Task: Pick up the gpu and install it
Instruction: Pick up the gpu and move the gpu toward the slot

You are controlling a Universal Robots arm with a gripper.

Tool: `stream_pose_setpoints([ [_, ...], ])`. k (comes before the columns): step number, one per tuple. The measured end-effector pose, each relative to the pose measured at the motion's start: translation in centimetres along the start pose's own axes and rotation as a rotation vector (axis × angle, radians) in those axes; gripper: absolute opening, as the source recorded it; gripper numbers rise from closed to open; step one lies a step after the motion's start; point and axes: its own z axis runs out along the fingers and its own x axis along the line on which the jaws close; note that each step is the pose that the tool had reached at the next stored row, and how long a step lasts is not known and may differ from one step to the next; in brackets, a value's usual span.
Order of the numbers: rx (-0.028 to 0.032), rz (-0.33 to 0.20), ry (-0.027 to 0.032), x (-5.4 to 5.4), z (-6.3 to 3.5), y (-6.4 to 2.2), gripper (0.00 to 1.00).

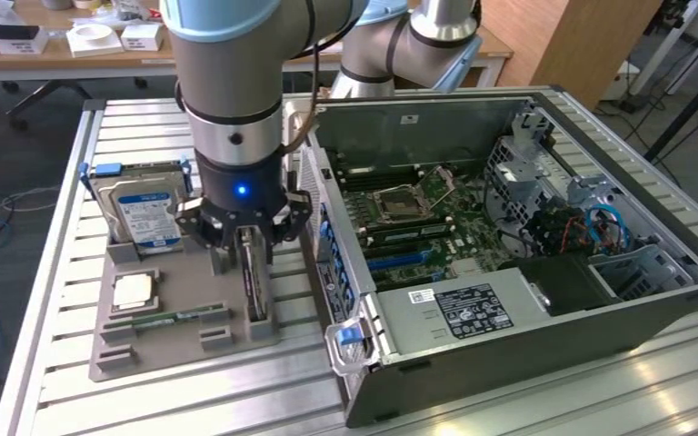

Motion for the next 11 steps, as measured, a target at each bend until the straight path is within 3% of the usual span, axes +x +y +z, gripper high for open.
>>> stream_pose_setpoints([
  [11, -0.0002, 0.000, -0.0004, 0.29, 0.46, -0.03, 0.47],
])
